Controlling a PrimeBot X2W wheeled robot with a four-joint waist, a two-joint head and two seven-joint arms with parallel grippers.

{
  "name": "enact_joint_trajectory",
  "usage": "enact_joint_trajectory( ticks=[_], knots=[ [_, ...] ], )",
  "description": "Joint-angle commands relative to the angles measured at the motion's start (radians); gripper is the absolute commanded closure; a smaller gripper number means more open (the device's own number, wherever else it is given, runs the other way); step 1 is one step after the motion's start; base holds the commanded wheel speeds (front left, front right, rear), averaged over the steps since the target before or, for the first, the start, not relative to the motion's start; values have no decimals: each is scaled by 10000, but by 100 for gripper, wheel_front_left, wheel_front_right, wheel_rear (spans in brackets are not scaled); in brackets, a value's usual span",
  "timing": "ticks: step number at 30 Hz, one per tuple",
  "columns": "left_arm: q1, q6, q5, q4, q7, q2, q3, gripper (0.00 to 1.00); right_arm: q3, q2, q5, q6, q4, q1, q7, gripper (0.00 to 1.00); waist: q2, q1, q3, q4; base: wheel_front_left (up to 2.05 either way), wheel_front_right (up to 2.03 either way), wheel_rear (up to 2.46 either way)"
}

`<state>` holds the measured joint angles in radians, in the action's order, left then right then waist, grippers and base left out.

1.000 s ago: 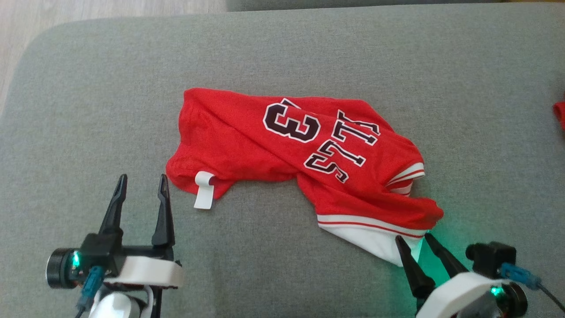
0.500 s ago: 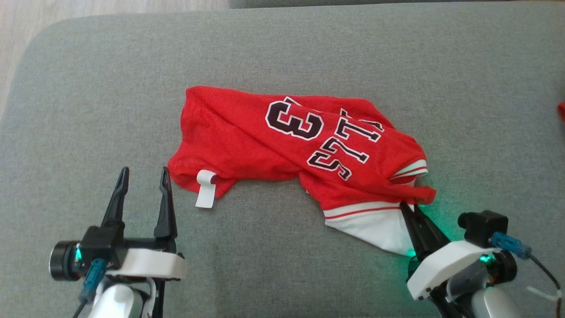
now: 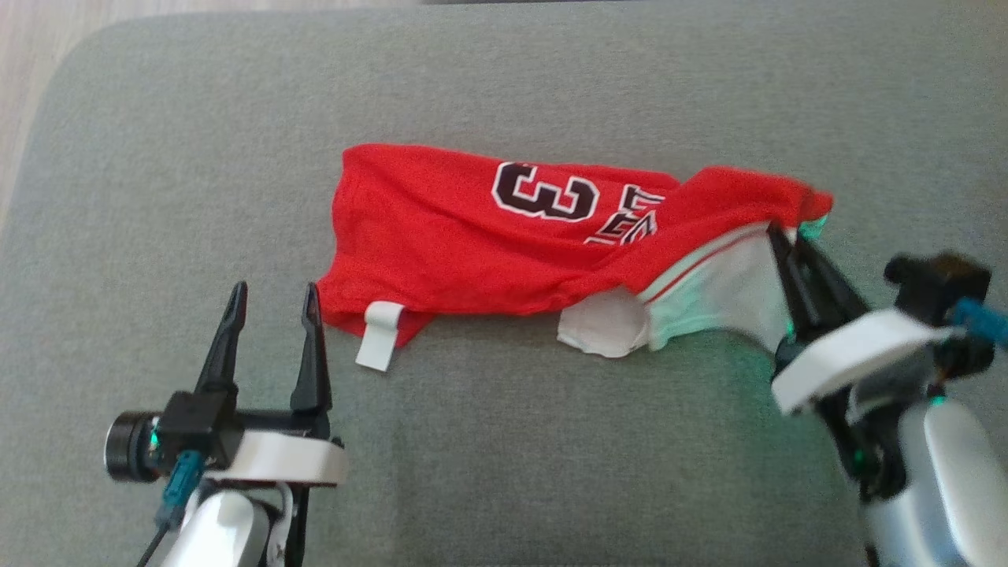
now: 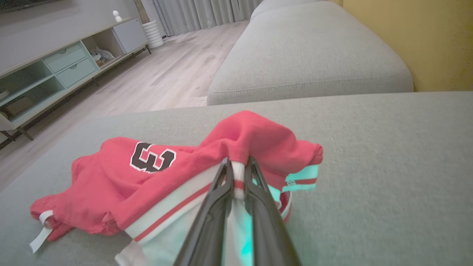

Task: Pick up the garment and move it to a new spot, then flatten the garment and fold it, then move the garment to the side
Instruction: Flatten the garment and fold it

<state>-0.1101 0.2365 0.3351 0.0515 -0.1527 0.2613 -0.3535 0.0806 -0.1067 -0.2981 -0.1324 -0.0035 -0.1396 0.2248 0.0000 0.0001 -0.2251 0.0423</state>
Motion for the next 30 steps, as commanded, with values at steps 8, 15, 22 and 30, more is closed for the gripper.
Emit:
enact_joint_trajectory(
  ticks=[8, 15, 22, 30],
  knots=[
    [-896, -181, 140, 148, -385, -165, 145, 0, -481, -395, -88, 17, 1859, -2147, -11, 100, 0, -1, -558, 686, 0, 0, 0],
    [-1019, -228, 182, 499, -567, -273, 77, 0, -515, -435, -424, 17, 3637, -3044, -600, 0, 0, -1, -583, 810, 0, 0, 0],
    [-927, -193, 222, 642, -596, -189, 90, 0, -426, -930, -459, 17, 3278, -2728, -2150, 0, 0, -1, -158, 513, 0, 0, 0],
    [-590, -58, 238, 491, -407, 155, 198, 0, -595, -1103, 617, 17, 922, -1236, -2899, 0, 0, -1, 378, 91, 0, 0, 0]
  ],
)
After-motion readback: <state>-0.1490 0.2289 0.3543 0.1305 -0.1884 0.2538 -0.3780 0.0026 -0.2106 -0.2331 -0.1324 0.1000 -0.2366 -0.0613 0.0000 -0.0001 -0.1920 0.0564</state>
